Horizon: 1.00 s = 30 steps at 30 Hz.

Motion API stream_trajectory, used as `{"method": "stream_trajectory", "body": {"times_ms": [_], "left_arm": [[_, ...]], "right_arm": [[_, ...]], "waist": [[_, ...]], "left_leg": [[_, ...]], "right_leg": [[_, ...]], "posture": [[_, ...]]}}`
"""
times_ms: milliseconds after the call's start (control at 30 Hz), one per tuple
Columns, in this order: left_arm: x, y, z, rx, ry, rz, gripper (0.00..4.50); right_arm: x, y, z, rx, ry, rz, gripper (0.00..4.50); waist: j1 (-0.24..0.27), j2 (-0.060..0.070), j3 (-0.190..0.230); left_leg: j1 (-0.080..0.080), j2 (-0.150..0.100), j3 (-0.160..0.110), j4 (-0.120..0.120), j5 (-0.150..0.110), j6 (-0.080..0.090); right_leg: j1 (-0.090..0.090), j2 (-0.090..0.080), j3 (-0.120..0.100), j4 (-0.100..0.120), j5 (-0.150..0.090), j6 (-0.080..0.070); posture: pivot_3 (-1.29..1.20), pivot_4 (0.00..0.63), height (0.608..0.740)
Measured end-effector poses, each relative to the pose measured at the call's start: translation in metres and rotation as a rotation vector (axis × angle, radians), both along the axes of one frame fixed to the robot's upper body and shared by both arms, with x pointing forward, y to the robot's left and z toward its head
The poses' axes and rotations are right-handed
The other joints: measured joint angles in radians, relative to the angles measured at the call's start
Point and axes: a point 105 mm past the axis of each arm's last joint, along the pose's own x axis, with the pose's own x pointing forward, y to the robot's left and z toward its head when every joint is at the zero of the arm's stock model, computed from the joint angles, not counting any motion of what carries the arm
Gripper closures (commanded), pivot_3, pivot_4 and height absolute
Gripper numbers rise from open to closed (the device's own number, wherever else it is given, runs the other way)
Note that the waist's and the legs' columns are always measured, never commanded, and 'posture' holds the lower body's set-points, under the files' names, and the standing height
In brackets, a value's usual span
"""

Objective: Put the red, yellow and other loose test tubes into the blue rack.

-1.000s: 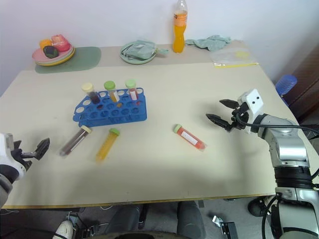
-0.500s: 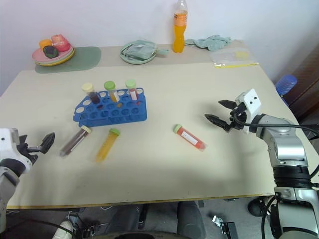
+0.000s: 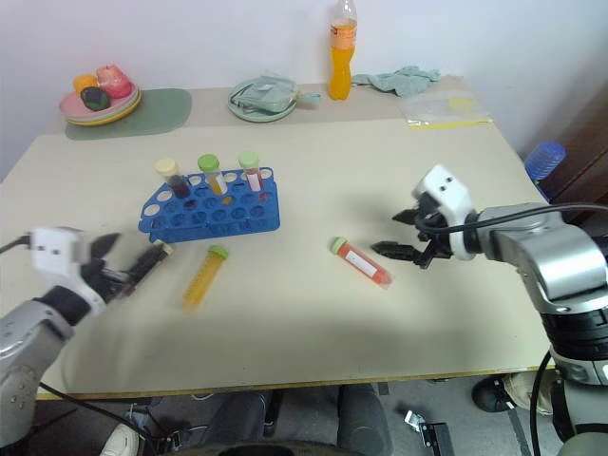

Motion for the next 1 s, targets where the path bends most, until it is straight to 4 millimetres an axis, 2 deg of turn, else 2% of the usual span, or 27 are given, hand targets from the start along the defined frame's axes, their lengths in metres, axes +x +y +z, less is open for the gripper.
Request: {"method": "stream_trajectory", "body": {"times_ms": [67,200,400,600,633,667,833,867,1000], "left_arm": [[-0.006,-0.021,-0.007,0.021,0.028,-0.117,0.0],[-0.021,-0.058,-0.022,0.058,0.075,-0.334,0.0],[-0.032,-0.076,-0.035,0.094,0.102,-0.438,0.0],[-0.038,-0.084,-0.039,0.118,0.093,-0.482,0.0],[-0.039,-0.084,-0.039,0.119,0.089,-0.485,0.0],[-0.04,-0.085,-0.039,0.122,0.085,-0.49,0.0],[-0.043,-0.087,-0.042,0.13,0.096,-0.493,0.0],[-0.043,-0.088,-0.042,0.13,0.094,-0.495,0.0],[-0.046,-0.091,-0.042,0.123,0.095,-0.506,0.0]], "right_arm": [[0.0,0.004,-0.007,-0.023,0.059,-0.037,0.14],[0.001,0.023,-0.01,-0.031,0.143,-0.08,0.14],[0.01,0.04,-0.008,-0.049,0.195,-0.12,0.14],[0.016,0.039,-0.02,-0.101,0.262,-0.161,0.14],[0.017,0.039,-0.021,-0.11,0.266,-0.16,0.64],[0.018,0.04,-0.021,-0.116,0.269,-0.158,0.88],[0.02,0.043,-0.022,-0.129,0.28,-0.139,3.42],[0.02,0.044,-0.022,-0.129,0.283,-0.135,3.77],[0.018,0.047,-0.021,-0.117,0.288,-0.114,3.81]], "waist": [[-0.001,0.0,0.0],[-0.003,0.001,0.0],[-0.001,0.001,0.0],[-0.003,0.001,0.0],[-0.003,0.001,0.0],[-0.004,0.001,0.0],[-0.004,0.001,0.0],[-0.004,0.001,0.0],[-0.004,0.001,0.0]], "left_leg": [[0.0,0.0,0.0,0.0,0.0,0.0],[-0.002,0.001,0.001,0.0,0.0,0.001],[-0.004,0.0,0.0,0.0,0.0,0.001],[-0.005,0.0,0.001,0.0,0.0,0.001],[-0.005,0.0,0.001,0.0,0.0,0.001],[-0.005,0.0,0.001,0.0,0.0,0.001],[-0.005,0.0,0.001,0.0,0.0,0.001],[-0.005,0.0,0.001,0.0,0.0,0.001],[-0.005,0.0,0.001,0.0,0.0,0.001]], "right_leg": [[-0.001,0.0,0.0,0.0,0.0,0.0],[-0.003,0.001,0.001,0.0,0.0,-0.001],[-0.004,0.001,0.001,0.0,0.001,0.0],[-0.006,0.001,0.001,0.0,0.002,0.002],[-0.006,0.001,0.001,0.0,0.002,0.002],[-0.006,0.001,0.001,0.0,0.002,0.002],[-0.006,0.001,0.001,0.0,0.002,0.002],[-0.006,0.001,0.001,0.0,0.002,0.002],[-0.006,0.001,0.001,0.0,0.002,0.003]], "posture": [[0.0,0.15,0.74],[0.0,0.15,0.74],[0.0,0.15,0.74],[0.0,0.15,0.74],[0.0,0.15,0.74],[0.0,0.15,0.74],[0.0,0.15,0.74],[0.0,0.15,0.74],[0.0,0.15,0.74]]}}
